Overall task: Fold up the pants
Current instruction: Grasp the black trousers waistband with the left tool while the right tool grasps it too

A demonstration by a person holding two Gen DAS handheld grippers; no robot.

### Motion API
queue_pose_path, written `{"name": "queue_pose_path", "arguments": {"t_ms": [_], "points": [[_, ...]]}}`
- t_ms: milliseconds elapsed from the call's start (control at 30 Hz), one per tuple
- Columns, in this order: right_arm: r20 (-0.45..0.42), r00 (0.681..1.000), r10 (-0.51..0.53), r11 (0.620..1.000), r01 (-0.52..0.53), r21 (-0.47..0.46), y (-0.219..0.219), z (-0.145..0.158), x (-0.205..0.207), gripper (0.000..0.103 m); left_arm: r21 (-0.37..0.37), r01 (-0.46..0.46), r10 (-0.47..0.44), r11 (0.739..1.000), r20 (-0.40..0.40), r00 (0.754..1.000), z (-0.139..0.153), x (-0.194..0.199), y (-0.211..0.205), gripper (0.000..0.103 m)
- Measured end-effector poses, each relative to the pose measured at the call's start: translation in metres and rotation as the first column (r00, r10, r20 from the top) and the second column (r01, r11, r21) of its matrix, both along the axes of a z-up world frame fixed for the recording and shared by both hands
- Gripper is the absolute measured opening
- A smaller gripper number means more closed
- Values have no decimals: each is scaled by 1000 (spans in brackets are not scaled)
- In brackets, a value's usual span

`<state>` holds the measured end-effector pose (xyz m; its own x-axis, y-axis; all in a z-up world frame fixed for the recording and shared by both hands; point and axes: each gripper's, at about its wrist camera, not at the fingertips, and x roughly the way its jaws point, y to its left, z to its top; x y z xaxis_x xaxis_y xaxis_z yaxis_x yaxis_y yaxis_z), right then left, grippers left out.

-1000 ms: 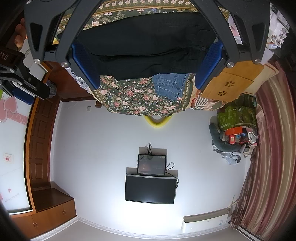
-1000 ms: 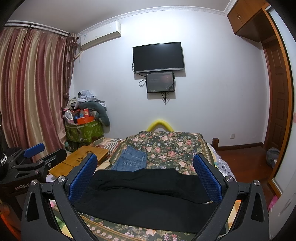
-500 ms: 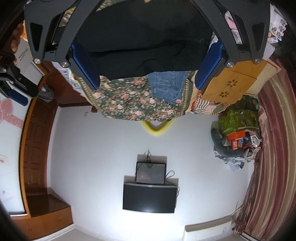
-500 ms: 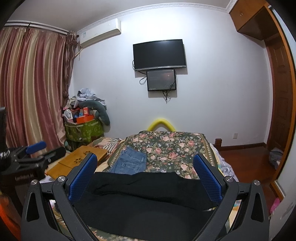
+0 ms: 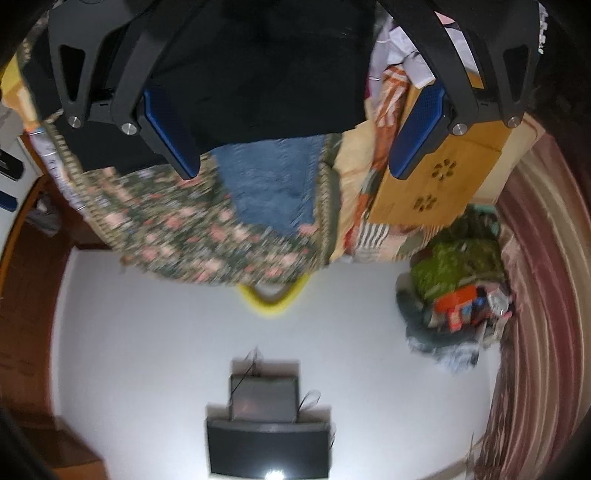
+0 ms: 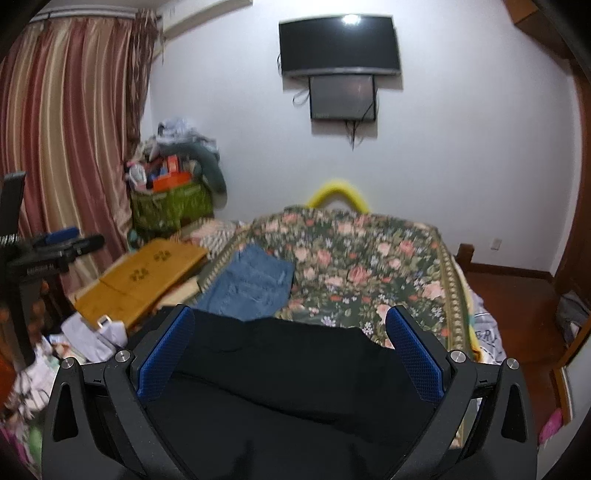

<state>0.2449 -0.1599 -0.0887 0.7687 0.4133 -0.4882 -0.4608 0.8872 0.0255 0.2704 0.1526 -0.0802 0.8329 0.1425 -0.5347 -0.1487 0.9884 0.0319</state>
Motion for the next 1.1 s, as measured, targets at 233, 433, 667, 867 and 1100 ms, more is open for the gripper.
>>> {"name": "queue_pose_path", "arguments": {"t_ms": [233,433,667,867,1100], "points": [[-187,980,60,993,-77,-87,17,-53,71,103,-25,-110,100,994,-239,966,-92,81,71,103],[-287,957,34,984,-83,-160,27,-94,127,102,-122,-159,92,980,-432,897,-175,121,113,101],[-356,934,31,962,-125,-243,42,-130,184,94,-149,-163,59,975,-537,841,-223,144,124,76],[-382,922,67,956,-168,-239,49,-152,199,80,-194,-159,21,968,-567,823,-236,151,121,55],[-413,900,139,942,-249,-226,60,-151,184,28,-137,-146,43,980,-566,824,-225,143,109,23]]}}
